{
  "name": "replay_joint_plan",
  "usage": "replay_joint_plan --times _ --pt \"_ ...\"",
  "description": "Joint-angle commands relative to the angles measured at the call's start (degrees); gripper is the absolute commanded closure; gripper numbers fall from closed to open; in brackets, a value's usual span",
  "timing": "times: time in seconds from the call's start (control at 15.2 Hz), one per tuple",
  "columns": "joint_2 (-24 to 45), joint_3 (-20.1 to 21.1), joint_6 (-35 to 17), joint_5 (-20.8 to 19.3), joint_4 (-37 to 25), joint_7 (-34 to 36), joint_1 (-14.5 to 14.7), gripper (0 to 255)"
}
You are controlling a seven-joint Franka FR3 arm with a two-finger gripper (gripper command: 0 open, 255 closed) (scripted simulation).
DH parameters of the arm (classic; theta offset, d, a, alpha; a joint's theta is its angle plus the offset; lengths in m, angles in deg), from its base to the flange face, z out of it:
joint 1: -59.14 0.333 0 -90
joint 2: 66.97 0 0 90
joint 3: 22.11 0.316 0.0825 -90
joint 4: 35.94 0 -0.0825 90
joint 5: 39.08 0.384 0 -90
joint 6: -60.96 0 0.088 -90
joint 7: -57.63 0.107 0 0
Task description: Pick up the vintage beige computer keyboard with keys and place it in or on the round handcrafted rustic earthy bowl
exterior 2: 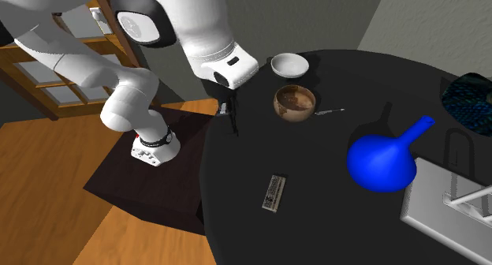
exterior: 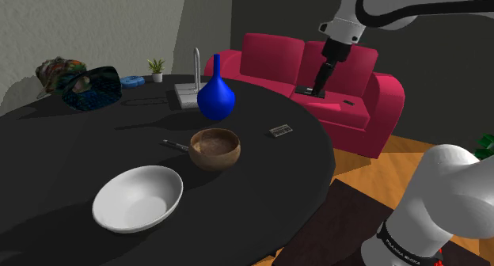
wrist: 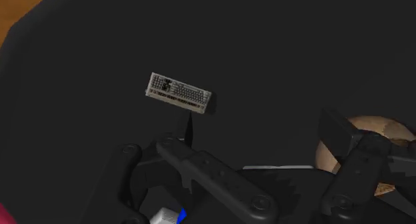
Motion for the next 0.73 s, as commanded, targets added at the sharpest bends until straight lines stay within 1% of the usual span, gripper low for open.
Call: replay_joint_plan --times 0.0,0.33,0.53,0.66 --pt "3.13 -3.74 -2.29 -0.49 -0.23 -8.00 1.80 0" --pt "12.20 -12.76 -7.31 -0.03 -2.07 -27.26 6.61 0" --pt "19.11 -17.88 -9.91 2.01 -4.43 -39.41 9.91 0" --pt "24.33 -21.01 -11.39 4.35 -6.44 -47.87 12.08 0"
